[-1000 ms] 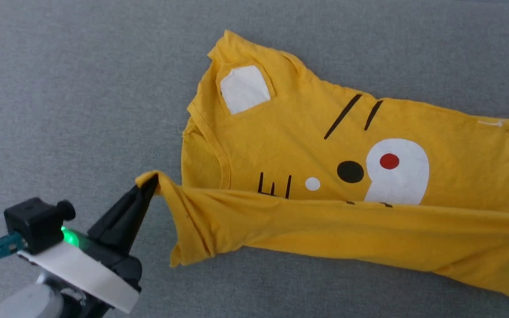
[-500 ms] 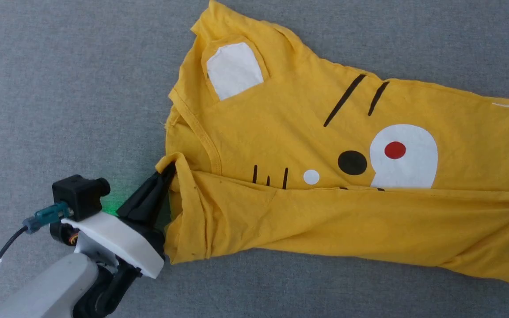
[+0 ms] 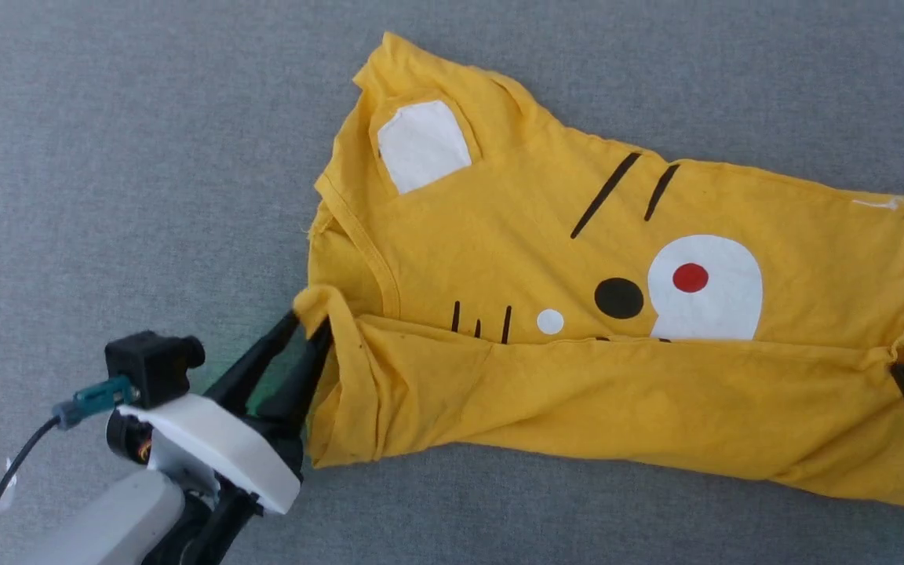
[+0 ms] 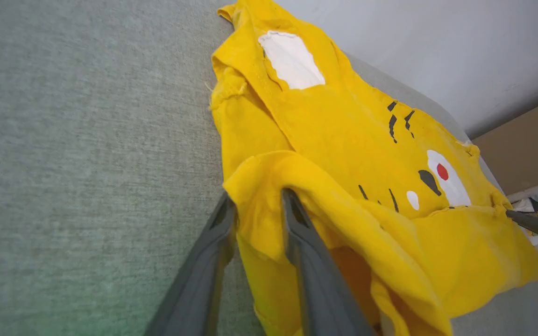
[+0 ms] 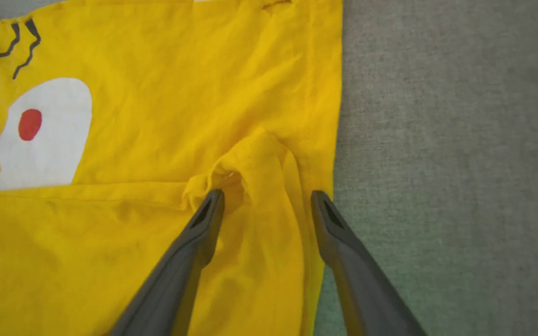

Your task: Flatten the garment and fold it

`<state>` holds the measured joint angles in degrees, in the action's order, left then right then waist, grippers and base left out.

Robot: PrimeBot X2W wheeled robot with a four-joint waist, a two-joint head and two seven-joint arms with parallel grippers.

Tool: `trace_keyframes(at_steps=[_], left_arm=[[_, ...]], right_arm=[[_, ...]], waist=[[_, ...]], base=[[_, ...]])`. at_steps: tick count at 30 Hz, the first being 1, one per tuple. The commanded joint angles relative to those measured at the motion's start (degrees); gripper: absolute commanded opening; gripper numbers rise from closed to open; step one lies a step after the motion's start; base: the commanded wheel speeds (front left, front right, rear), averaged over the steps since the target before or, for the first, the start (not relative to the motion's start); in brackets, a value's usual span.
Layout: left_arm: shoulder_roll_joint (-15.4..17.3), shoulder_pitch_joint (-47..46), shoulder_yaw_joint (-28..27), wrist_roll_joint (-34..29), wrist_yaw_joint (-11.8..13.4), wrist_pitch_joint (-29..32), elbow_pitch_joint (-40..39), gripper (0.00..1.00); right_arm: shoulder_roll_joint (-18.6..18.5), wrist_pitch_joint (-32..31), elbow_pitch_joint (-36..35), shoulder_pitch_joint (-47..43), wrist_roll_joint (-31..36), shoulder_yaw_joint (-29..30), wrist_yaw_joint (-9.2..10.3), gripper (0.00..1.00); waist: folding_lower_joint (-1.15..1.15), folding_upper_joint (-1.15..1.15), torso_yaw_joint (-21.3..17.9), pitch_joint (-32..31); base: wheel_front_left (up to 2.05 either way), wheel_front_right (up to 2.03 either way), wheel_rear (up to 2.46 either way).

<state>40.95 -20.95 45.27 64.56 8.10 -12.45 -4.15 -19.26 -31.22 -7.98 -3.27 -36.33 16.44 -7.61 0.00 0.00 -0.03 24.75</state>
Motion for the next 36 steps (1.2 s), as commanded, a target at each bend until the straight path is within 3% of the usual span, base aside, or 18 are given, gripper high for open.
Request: trace_keyframes(at_steps=[1,7,10,14,20,25,28,32,36], left_arm=[[0.3,0.9,-0.4,0.0,0.5,-0.6,-0.5,1.0],[0.6,6.1,-4.6,-1.5,3.8,-2.2,-5.2,1.0],[-0.6,9.4,-10.1,-4.8,6.6,-2.5,-8.5,1.0],[-6.0,16.0,-19.6,-12.8,10.0,-2.5,-12.9,1.0],[-15.1,25.7,-27.0,-26.7,10.8,-2.5,-15.3,1.0],[-22.1,29.4,-29.4,-38.2,9.8,-2.5,-14.1,1.0],[-25.7,30.1,-30.1,-40.5,7.6,-2.5,-12.9,1.0],[-25.5,30.3,-28.7,-41.0,3.9,-2.2,-9.7,1.0],[-23.5,28.5,-25.8,-39.0,0.1,4.0,-9.8,1.0]], right_arm=[[0.5,0.0,-0.8,-0.9,-0.4,0.2,0.12,1.0],[3.2,1.9,-7.5,-4.1,0.9,3.0,0.12,1.0],[5.2,5.4,-10.8,-4.7,3.8,4.9,0.12,1.0],[8.2,12.3,-13.6,-5.0,9.4,6.5,0.12,1.0],[13.1,21.8,-12.6,-7.4,16.2,5.5,0.12,1.0],[15.3,30.3,-9.4,-8.3,20.0,5.4,0.12,1.0],[15.7,32.5,-7.2,-8.3,21.4,4.8,0.12,1.0],[16.0,33.3,-5.8,-7.7,22.1,4.4,0.12,1.0],[16.0,33.2,-5.7,-6.9,22.4,4.1,0.12,1.0]], waist=[[0.0,0.0,0.0,-1.6],[0.0,0.0,0.1,-5.3],[0.0,0.0,0.4,-6.6],[0.0,0.0,0.8,-7.9],[0.0,0.0,1.6,-9.6],[0.0,0.0,2.1,-10.3],[0.0,0.0,2.4,-10.7],[0.0,0.0,2.6,-10.8],[0.0,0.0,2.7,-9.9]], base=[[0.0,0.0,0.0],[0.0,0.0,0.0],[0.0,0.0,0.0],[0.0,0.0,0.0],[0.0,0.0,0.0],[0.0,0.0,0.0],[0.0,0.0,0.0],[0.0,0.0,0.0],[0.0,0.0,0.0]])
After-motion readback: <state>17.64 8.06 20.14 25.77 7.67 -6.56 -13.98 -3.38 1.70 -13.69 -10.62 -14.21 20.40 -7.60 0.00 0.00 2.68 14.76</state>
